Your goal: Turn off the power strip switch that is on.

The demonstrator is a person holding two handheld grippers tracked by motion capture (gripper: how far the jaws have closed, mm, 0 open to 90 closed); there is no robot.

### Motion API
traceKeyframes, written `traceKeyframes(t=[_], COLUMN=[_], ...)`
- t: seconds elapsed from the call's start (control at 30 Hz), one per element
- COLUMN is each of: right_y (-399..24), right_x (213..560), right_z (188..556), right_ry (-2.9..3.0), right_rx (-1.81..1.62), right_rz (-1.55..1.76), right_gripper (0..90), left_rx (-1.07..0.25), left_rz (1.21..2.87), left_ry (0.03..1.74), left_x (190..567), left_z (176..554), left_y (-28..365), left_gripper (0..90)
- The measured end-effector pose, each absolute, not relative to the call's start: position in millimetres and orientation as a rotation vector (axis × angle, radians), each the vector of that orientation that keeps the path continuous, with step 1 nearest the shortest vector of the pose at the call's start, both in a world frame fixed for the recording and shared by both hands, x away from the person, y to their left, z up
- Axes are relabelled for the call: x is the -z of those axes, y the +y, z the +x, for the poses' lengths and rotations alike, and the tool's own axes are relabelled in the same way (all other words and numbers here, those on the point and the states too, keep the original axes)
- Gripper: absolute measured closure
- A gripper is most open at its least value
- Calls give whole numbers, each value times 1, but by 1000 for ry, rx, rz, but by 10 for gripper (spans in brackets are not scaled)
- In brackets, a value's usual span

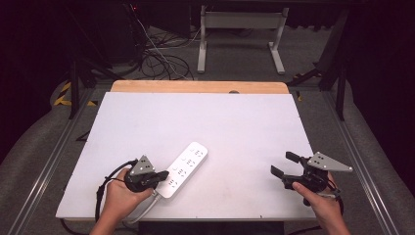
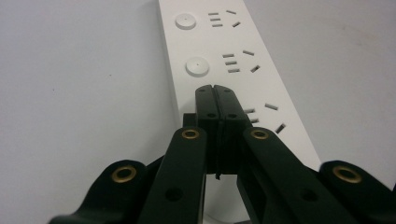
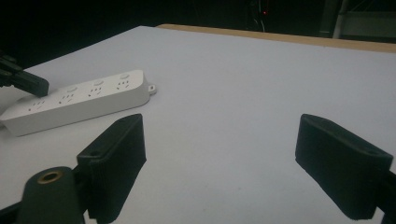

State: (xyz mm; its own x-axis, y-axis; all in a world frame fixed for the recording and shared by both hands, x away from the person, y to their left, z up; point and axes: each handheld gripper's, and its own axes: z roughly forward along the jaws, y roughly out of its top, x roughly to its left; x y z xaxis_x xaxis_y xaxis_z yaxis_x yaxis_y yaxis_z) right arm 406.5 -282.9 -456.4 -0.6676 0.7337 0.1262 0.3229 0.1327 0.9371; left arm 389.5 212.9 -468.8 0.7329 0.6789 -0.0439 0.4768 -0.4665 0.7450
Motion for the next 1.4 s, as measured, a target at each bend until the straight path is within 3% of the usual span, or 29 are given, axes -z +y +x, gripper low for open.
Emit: traceKeyframes(t=[1.33, 1.4], right_y=[-286, -286], right_x=[455, 455], right_z=[405, 405], right_ry=[2033, 2033], right_rx=[-1558, -1560], right_rz=[1027, 1026], right_gripper=[161, 161], left_rx=[-361, -293], left_rz=[2160, 2152], left_ry=[931, 909], left_x=[468, 469], left_z=[386, 386], left_y=[209, 209], left_gripper=[900, 900])
